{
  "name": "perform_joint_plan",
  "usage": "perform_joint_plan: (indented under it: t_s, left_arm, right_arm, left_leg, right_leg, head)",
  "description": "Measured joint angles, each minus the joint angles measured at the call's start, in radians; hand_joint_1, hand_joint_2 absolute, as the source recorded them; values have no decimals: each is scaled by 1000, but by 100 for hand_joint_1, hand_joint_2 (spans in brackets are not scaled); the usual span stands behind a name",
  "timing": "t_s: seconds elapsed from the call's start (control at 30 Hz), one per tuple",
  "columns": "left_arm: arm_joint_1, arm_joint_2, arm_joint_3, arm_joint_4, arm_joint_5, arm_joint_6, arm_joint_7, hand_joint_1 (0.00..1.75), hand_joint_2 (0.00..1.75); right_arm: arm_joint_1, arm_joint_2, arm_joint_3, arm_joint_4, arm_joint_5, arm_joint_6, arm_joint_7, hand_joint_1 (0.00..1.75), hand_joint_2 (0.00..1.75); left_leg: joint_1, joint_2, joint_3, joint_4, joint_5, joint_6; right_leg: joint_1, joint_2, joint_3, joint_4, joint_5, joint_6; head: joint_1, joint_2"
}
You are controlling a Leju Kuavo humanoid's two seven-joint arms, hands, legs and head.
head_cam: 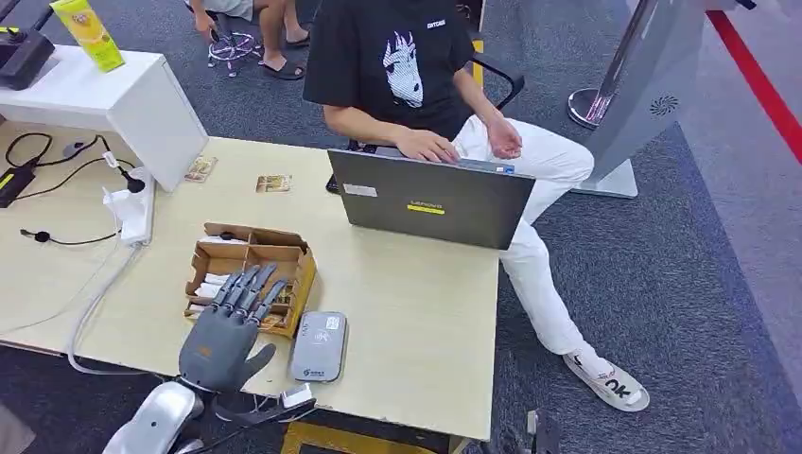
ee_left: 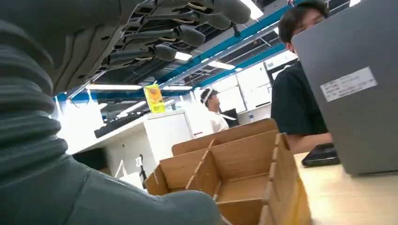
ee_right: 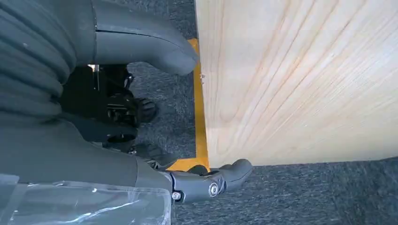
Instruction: Pass the card to the sensor for recognition and then transmit it.
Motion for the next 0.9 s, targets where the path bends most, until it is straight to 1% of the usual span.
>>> perform_joint_plan:
  t_s: [0.07,0.17,0.37,0.5,0.7,0.9]
  left_arm:
    - [2,-7,-6,0,-11,-1,-5,0,175]
    - [6,-6,-18,5,-51,0,5,0,175]
    - [9,-2,-26,28,-60,0,11,0,175]
    - [10,6,-26,45,-91,-7,38,0,175]
    - [5,36,-19,111,-113,-22,82,0,175]
    - [-23,46,19,174,-123,-28,95,0,175]
  right_arm:
    - [1,0,-2,-4,1,0,8,0,175]
    - [1,0,-4,-4,5,0,9,0,175]
    - [1,0,-8,-4,6,0,9,0,175]
    - [2,0,-9,-3,10,0,-3,0,175]
    - [1,0,-9,3,23,0,-23,0,175]
    - [0,0,-9,11,26,0,-29,0,175]
  left_leg:
    - [0,0,0,0,0,0]
    - [0,0,0,0,0,0]
    - [0,0,0,0,0,0]
    - [0,0,0,0,0,0]
    - [0,0,0,0,0,0]
    - [0,0,0,0,0,0]
  right_leg:
    - [0,0,0,0,0,0]
    - [0,0,0,0,0,0]
    - [0,0,0,0,0,0]
    - [0,0,0,0,0,0]
    - [0,0,0,0,0,0]
    - [0,0,0,0,0,0]
  head:
    - [0,0]
    - [0,0]
    - [0,0]
    - [0,0]
    - [0,0]
    - [0,0]
